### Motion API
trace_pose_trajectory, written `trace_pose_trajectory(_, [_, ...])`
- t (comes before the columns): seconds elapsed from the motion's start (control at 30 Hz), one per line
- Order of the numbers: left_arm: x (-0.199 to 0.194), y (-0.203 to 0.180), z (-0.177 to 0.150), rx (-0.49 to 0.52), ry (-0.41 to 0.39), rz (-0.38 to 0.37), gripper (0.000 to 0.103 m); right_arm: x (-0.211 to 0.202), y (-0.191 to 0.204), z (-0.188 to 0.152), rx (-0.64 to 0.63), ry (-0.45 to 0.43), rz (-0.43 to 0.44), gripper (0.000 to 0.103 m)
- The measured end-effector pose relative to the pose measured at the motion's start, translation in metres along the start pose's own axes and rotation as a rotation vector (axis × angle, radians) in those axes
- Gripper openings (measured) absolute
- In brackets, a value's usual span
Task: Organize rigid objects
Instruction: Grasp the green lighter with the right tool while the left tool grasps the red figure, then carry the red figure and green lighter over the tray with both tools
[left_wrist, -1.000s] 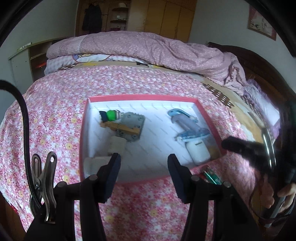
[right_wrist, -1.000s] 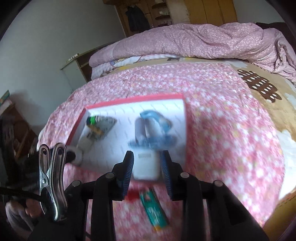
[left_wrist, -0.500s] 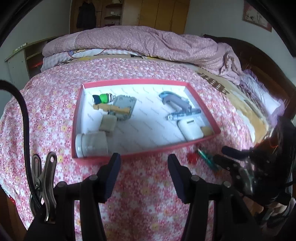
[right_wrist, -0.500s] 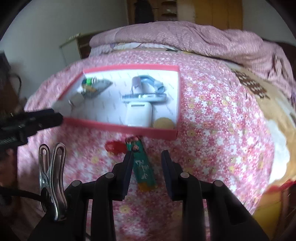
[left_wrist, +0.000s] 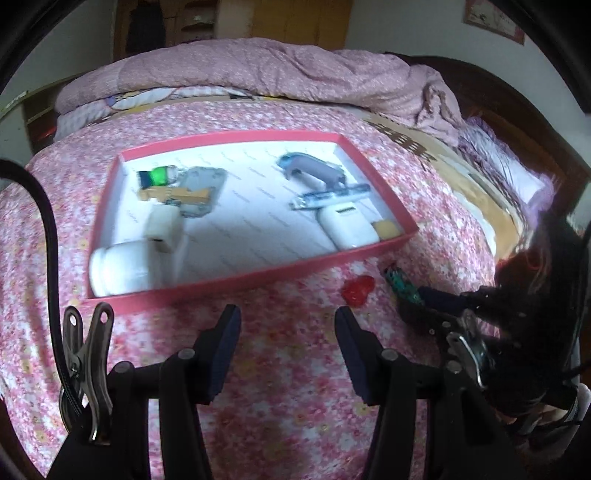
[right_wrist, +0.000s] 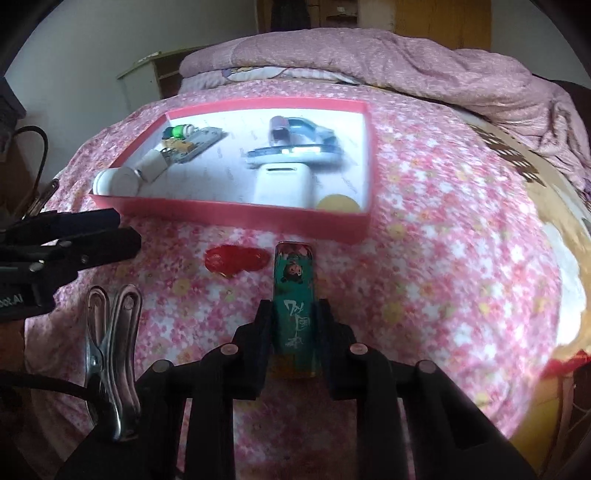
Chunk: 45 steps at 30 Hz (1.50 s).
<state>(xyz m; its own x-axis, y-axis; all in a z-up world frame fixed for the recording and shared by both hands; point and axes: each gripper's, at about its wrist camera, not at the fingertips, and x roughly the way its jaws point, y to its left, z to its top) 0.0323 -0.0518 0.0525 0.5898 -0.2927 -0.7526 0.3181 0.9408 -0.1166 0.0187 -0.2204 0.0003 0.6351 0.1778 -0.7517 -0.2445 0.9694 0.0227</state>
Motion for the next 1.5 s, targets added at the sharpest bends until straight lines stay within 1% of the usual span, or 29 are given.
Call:
trace_pose_trajectory(0.07, [0.005,-0.009,0.0,0.034,0.002,-0.004,0.056,-0.003,-0.007,-0.005,0.038,0.003,-0.001,0.024])
trace_pose_trajectory(0.27, [0.023,-0.045,0.004,0.166,0.017,-0.011,0.055,-0.012,-0.014,-0.024,0.085,-0.01,0.062,0.024])
trace_pose_trajectory(0.37, [0.029,-0.06,0.006,0.239,0.008,-0.008,0.05,-0.015,-0.019,-0.031,0.117,-0.027,0.089,0.024])
trace_pose_trajectory(0.47, [0.035,-0.066,0.009,0.262,0.0,-0.011,0.05,-0.016,-0.022,-0.032,0.138,-0.034,0.113,0.024])
trace_pose_trajectory(0.67, [0.053,-0.066,0.012,0.258,0.024,-0.012,0.049,-0.015,-0.02,-0.033,0.129,-0.042,0.107,0.024])
trace_pose_trajectory(0.7, [0.056,-0.067,0.012,0.257,0.026,-0.011,0.044,-0.015,-0.021,-0.033,0.133,-0.045,0.11,0.024])
trace_pose_trajectory(0.73, [0.058,-0.067,0.011,0.257,0.028,-0.008,0.037,-0.015,-0.022,-0.033,0.136,-0.047,0.113,0.024])
trace_pose_trajectory(0.77, [0.061,-0.067,0.011,0.256,0.03,0.003,0.034,-0.015,-0.022,-0.033,0.139,-0.049,0.115,0.024])
trace_pose_trajectory(0.8, [0.06,-0.067,0.01,0.258,0.014,0.014,0.027,-0.015,-0.023,-0.033,0.142,-0.05,0.115,0.024])
trace_pose_trajectory(0.83, [0.058,-0.067,0.009,0.261,0.01,0.009,0.019,-0.015,-0.022,-0.033,0.143,-0.053,0.113,0.024])
trace_pose_trajectory(0.9, [0.055,-0.066,0.008,0.255,0.019,-0.009,0.019,-0.016,-0.021,-0.034,0.139,-0.059,0.107,0.024])
trace_pose_trajectory(1.0, [0.048,-0.06,0.003,0.241,0.018,-0.002,0.019,-0.016,-0.02,-0.034,0.137,-0.066,0.101,0.024])
trace_pose_trajectory(1.13, [0.036,-0.042,-0.007,0.177,0.032,0.007,0.019,-0.016,-0.021,-0.034,0.151,-0.071,0.104,0.024])
trace_pose_trajectory(1.3, [0.027,-0.02,-0.016,0.109,0.036,0.038,0.019,-0.015,-0.022,-0.026,0.2,-0.024,0.102,0.024])
trace_pose_trajectory(1.37, [0.023,-0.015,-0.018,0.094,0.03,0.048,0.019,-0.015,-0.014,-0.023,0.168,-0.015,0.105,0.024])
trace_pose_trajectory(1.43, [0.017,-0.011,-0.022,0.093,0.014,0.088,0.019,-0.015,-0.003,-0.021,0.131,-0.018,0.103,0.024])
trace_pose_trajectory(1.5, [0.011,-0.008,-0.025,0.085,-0.004,0.096,0.019,-0.013,0.008,-0.02,0.108,-0.012,0.123,0.024])
